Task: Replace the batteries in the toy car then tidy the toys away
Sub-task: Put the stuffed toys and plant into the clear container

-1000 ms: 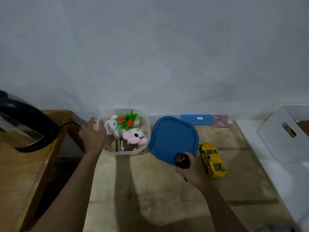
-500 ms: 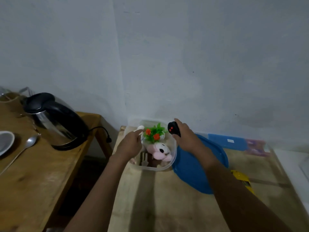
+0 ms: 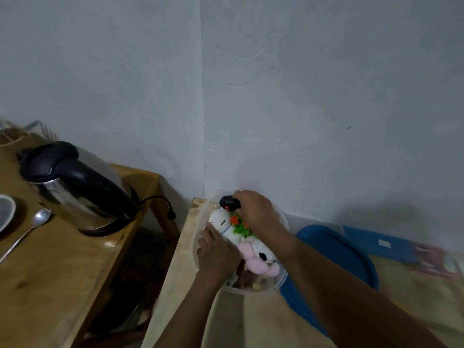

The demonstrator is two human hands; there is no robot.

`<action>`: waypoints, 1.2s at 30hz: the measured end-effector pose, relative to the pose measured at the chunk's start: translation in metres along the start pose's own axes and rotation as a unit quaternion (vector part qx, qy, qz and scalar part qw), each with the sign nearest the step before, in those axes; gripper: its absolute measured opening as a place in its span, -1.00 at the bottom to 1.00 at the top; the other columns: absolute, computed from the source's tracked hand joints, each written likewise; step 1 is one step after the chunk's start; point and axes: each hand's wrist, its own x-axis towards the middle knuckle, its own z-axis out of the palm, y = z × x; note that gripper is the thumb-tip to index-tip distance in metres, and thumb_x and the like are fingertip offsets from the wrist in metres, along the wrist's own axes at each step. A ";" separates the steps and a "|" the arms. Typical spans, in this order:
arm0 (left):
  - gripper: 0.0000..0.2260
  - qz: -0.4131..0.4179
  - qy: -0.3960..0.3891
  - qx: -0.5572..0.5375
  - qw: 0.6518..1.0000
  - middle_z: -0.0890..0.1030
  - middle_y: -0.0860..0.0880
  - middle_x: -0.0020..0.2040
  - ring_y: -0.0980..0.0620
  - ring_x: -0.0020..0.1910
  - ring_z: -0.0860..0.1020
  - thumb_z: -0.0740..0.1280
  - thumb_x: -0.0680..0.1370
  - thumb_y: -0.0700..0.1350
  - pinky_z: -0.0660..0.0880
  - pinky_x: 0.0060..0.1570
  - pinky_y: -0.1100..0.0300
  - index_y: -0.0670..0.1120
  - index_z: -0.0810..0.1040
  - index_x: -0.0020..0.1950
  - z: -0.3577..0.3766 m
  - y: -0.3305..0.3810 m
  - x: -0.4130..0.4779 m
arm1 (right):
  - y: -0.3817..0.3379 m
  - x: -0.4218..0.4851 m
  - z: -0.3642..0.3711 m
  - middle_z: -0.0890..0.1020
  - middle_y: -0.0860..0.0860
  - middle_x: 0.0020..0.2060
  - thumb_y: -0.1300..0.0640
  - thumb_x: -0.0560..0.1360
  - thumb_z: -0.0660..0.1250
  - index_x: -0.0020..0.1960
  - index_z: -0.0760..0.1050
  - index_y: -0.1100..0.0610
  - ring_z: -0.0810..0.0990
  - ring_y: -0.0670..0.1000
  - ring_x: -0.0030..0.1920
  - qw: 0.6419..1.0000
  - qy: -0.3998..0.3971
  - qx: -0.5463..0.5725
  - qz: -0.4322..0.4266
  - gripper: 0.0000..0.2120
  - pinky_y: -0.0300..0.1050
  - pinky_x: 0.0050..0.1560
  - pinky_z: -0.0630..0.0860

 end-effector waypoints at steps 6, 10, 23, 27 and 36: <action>-0.28 -0.013 0.043 -0.044 0.998 0.28 -0.24 0.46 -0.15 0.37 0.39 0.21 0.59 0.07 0.39 0.28 0.07 -0.29 -0.03 0.57 0.006 0.002 0.003 | -0.010 0.000 0.017 0.62 0.13 -0.05 0.29 0.50 0.28 -0.01 0.58 0.23 0.59 0.12 -0.01 0.991 0.007 -0.130 0.007 -0.87 -0.06 -0.16 0.49; -0.17 -0.028 0.005 -0.084 0.996 0.36 -0.21 0.41 -0.16 0.33 0.45 0.36 0.50 0.10 0.46 0.24 0.02 -0.29 0.02 0.55 -0.005 0.004 0.012 | -0.012 -0.007 0.024 0.60 0.13 -0.26 0.30 0.28 0.53 -0.28 0.59 0.25 0.62 0.09 -0.23 0.988 0.014 -0.141 0.058 -0.88 -0.14 -0.33 0.54; -0.11 -0.043 -0.020 -0.051 0.998 0.08 -0.17 0.49 -0.13 0.38 0.29 0.32 0.51 0.15 0.37 0.24 0.06 -0.29 -0.11 0.55 -0.007 0.012 -0.001 | 0.002 -0.006 0.025 0.63 0.09 0.03 0.08 0.61 0.21 0.20 0.48 0.09 0.62 0.14 0.02 0.999 0.012 -0.038 0.034 -0.79 -0.05 -0.11 0.48; -0.18 -0.036 -0.003 -0.105 0.994 0.25 -0.21 0.45 -0.16 0.39 0.35 0.30 0.52 0.09 0.39 0.28 0.01 -0.28 -0.06 0.55 -0.004 0.007 0.000 | 0.001 -0.001 0.027 0.66 0.10 -0.01 0.13 0.62 0.18 0.12 0.57 0.13 0.64 0.12 -0.02 0.997 0.013 -0.063 0.033 -0.79 -0.08 -0.15 0.46; -0.32 -0.022 -0.023 0.087 0.996 0.33 -0.16 0.35 -0.08 0.28 0.42 0.31 0.52 0.14 0.39 0.19 0.12 -0.22 0.19 0.49 -0.019 0.009 0.011 | -0.003 0.005 0.015 0.67 0.08 0.01 0.14 0.54 0.28 0.07 0.61 0.11 0.62 0.13 0.04 0.996 -0.032 -0.051 0.066 -0.82 -0.08 -0.04 0.47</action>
